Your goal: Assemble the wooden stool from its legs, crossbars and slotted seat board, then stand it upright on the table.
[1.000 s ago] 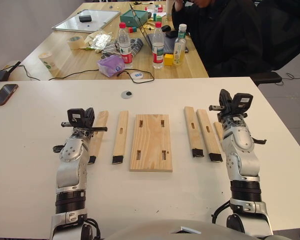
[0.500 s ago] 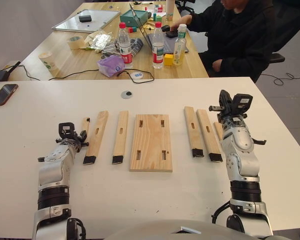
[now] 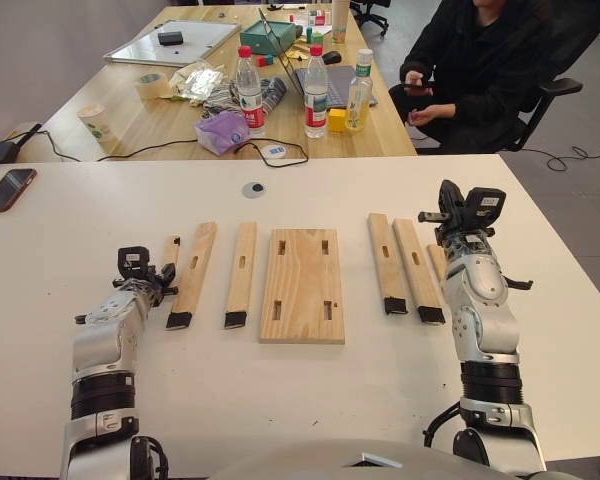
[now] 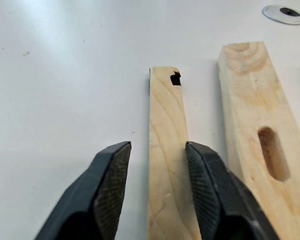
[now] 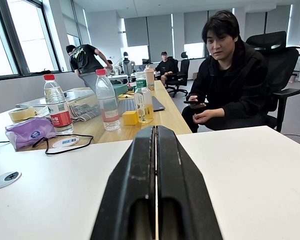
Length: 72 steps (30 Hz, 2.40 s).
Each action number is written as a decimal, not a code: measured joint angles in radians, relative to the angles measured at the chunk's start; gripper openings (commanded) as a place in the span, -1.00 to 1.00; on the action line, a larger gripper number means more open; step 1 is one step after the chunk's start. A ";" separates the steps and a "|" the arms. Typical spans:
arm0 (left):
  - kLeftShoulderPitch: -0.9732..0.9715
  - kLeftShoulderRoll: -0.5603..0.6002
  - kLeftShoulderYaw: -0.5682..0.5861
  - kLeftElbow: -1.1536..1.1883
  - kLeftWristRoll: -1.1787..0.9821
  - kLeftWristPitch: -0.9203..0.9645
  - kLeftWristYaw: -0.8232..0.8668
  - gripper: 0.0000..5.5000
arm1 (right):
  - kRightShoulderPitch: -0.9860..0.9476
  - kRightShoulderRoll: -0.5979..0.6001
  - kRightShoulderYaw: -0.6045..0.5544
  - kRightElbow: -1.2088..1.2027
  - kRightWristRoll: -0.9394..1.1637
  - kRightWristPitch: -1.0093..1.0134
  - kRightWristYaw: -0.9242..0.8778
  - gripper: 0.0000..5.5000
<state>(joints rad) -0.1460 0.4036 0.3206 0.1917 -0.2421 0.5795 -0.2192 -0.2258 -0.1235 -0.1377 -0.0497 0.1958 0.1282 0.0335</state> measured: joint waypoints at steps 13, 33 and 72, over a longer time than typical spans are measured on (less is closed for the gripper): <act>0.008 0.015 -0.012 0.029 -0.003 0.006 -0.026 -0.27 | 0.010 0.000 0.002 0.001 -0.006 -0.007 -0.015 -1.00; -0.056 0.060 -0.040 -0.219 -0.012 -0.103 -0.076 -0.54 | -0.103 -0.006 -0.073 -0.020 0.240 0.221 0.054 -0.89; -0.209 -0.096 -0.377 -0.627 -0.134 -0.118 -0.245 -0.54 | -0.384 -0.123 -0.057 -0.053 1.407 0.772 -0.102 0.32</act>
<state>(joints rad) -0.3555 0.3073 -0.0563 -0.4351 -0.3759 0.4616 -0.4643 -0.6094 -0.2468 -0.1950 -0.1027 1.6024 0.8998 -0.0686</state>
